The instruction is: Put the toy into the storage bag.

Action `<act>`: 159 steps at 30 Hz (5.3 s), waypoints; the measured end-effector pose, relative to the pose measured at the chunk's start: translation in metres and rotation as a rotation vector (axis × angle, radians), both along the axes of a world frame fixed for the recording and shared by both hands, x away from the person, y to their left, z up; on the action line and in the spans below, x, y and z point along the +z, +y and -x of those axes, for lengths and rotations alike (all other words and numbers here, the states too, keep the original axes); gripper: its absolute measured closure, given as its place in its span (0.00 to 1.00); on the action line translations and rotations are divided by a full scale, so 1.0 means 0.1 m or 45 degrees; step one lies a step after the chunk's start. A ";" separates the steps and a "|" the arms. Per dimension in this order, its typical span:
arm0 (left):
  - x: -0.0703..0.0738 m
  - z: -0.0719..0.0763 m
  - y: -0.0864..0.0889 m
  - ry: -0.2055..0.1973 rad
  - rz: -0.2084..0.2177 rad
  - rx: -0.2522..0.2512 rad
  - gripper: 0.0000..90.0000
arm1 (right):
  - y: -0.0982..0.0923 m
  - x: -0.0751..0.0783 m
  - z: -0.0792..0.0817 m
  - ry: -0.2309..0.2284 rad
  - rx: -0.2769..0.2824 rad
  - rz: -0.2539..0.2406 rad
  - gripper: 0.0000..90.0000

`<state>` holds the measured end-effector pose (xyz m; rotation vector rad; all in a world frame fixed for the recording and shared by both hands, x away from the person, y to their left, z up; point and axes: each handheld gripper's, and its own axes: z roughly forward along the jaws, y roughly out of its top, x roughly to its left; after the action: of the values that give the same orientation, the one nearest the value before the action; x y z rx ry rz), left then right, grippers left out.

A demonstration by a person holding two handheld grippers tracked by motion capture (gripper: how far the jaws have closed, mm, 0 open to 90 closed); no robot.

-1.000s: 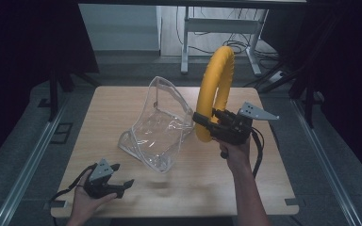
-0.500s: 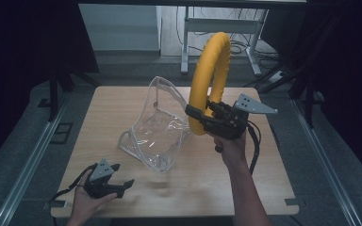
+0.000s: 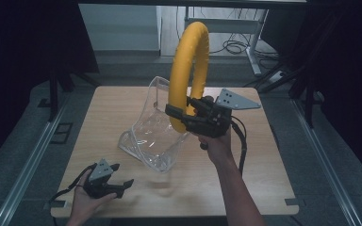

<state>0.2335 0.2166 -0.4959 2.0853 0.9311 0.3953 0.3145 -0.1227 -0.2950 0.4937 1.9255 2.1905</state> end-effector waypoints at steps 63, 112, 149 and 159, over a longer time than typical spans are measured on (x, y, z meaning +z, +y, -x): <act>-0.01 0.03 0.01 -0.012 -0.013 0.003 0.22 | 0.68 -0.40 0.01 0.103 0.231 0.040 0.55; -0.02 0.04 -0.01 -0.006 -0.022 -0.003 0.22 | 0.65 -1.17 -0.18 0.329 0.153 0.166 0.52; -0.03 0.04 -0.02 -0.005 -0.028 -0.004 0.22 | 0.33 -1.18 -0.13 0.311 -0.017 0.131 0.29; -0.04 0.03 -0.02 0.004 -0.034 -0.008 0.22 | 0.13 -1.23 -0.09 0.309 -0.030 0.134 0.29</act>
<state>0.2306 0.2143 -0.4995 2.1132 0.9258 0.4035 0.3233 -0.1096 -0.4179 0.7918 2.1286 2.0840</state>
